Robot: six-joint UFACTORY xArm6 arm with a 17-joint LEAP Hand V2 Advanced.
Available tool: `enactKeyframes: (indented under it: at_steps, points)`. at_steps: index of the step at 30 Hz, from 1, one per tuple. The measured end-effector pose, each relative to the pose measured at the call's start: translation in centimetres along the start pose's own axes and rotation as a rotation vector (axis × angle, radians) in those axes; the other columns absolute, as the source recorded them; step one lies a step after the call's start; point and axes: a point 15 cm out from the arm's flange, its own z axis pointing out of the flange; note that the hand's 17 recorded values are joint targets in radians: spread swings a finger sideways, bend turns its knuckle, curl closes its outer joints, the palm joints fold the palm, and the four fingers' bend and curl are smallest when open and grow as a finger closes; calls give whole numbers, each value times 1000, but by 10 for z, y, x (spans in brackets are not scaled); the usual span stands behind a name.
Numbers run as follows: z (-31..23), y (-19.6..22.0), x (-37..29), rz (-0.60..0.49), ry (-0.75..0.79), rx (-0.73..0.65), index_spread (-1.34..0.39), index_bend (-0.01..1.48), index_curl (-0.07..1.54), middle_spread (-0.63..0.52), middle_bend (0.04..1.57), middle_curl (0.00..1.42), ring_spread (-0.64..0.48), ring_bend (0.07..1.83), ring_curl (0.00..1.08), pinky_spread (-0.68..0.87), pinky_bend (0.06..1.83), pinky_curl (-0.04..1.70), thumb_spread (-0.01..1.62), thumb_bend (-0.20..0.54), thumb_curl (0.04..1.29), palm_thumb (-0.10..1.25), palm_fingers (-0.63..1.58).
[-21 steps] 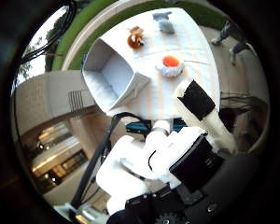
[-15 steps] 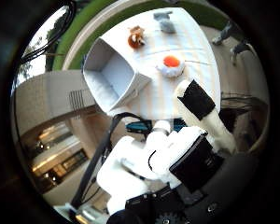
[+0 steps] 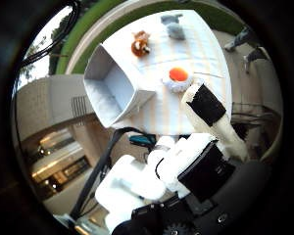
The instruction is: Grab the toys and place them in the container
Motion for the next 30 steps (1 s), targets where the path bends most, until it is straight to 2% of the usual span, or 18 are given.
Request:
enactKeyframes:
  at_steps: [7, 13, 22, 25, 26, 30]
  points:
    - [71, -37, -20, -33, -65, 17, -176, 155, 278, 32, 192, 324, 275, 445, 328, 399, 686, 128, 1260, -28, 317, 630, 227]
    - [130, -59, -27, -59, -84, -56, -153, 154, 267, 30, 189, 334, 272, 443, 328, 397, 692, 127, 1215, -26, 327, 626, 202]
    - [183, -87, -44, -90, -96, -146, -98, 170, 264, 51, 179, 338, 275, 431, 322, 394, 671, 123, 1165, -28, 333, 613, 169]
    - [194, -88, -47, -106, -80, -182, -68, 181, 271, 32, 203, 345, 274, 459, 325, 389, 636, 111, 1151, -26, 335, 620, 244]
    - [196, -88, -46, -107, -67, -193, -74, 185, 274, 8, 230, 357, 263, 509, 332, 384, 630, 99, 1142, -29, 336, 617, 376]
    - [202, -86, -41, -109, 5, -238, -131, 124, 253, -54, 341, 407, 196, 689, 388, 368, 681, 95, 1128, -28, 340, 622, 618]
